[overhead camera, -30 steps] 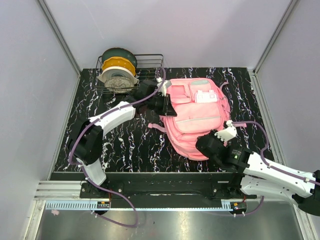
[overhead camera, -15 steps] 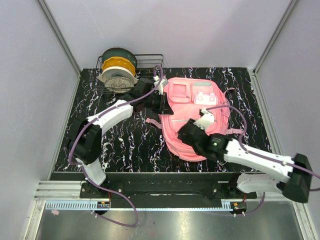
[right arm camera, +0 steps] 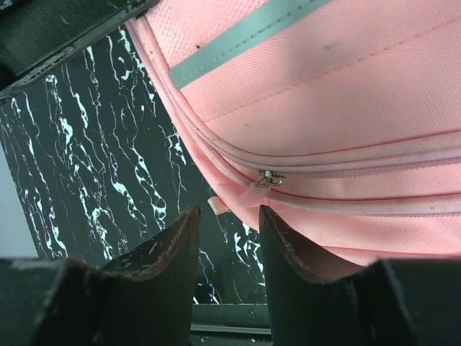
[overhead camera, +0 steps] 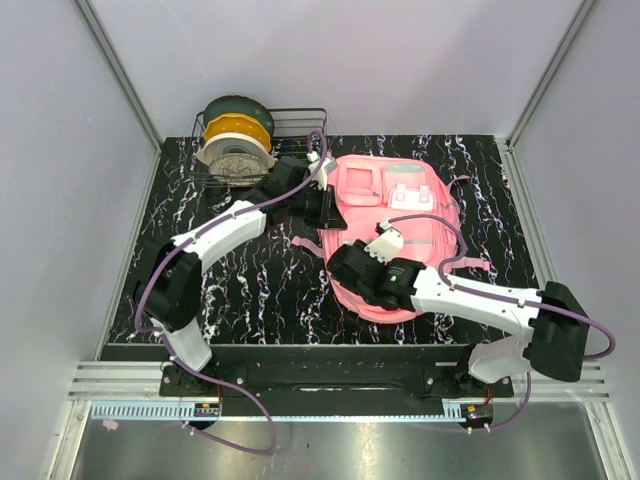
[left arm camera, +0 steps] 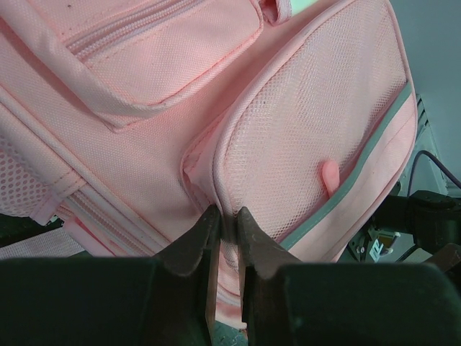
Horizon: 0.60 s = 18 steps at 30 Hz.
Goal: Pack the student bag
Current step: Zip the student bag at the center of the board.
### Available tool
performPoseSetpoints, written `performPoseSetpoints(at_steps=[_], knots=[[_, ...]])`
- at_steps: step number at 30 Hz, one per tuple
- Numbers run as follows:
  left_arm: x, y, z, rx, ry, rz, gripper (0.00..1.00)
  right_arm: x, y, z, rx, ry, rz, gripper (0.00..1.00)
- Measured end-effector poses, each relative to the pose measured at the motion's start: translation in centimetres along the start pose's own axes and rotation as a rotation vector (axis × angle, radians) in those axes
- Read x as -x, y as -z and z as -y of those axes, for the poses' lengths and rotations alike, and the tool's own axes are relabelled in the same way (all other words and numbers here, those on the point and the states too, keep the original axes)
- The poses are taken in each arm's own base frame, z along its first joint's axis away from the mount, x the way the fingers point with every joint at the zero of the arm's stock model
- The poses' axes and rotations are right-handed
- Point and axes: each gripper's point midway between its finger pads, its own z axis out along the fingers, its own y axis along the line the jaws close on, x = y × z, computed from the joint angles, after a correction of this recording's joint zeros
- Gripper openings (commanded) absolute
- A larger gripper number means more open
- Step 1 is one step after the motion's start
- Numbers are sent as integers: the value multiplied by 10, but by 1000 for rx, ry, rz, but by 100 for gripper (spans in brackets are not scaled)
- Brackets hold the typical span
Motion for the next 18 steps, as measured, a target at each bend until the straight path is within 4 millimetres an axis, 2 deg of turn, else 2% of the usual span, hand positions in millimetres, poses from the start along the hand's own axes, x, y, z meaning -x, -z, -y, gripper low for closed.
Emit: performPoseSetpoints(at_steps=[9,12,14,18], knots=[[0,0,0,1,1,-1,0,-4,-13,14,-86,-40,39,39],[0,0,0,1,1,-2,0,-2,-15,16,-96,-46,60,30],[0,1,1,0,0,-2,0,1,-16,17,-100,-51,76,20],[1,1,2,1,-3,3,0,6,-18,19,-108,-61,91,13]])
